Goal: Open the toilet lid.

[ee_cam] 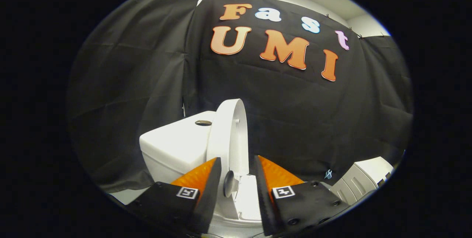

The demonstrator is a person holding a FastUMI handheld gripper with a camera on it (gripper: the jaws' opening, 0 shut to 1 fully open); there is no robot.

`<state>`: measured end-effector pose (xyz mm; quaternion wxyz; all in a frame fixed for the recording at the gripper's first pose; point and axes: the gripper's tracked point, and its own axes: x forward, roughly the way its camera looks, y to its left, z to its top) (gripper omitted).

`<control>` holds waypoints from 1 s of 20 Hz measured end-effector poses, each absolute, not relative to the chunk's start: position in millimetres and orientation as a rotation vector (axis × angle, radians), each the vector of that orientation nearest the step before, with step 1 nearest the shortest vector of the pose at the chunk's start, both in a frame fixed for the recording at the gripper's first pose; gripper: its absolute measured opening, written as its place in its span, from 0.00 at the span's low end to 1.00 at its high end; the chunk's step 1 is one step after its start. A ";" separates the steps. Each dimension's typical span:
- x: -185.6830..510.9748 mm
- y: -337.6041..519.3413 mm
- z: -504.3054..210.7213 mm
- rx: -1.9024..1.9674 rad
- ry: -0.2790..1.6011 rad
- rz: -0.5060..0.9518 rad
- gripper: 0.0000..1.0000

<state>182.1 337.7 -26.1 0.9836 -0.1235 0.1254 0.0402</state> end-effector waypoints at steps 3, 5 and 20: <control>182.5 326.1 -9.7 -0.235 0.223 0.094 0.90; 182.4 320.7 1.8 -0.225 0.204 0.113 0.91; 161.8 183.9 65.9 -0.060 0.132 0.090 0.92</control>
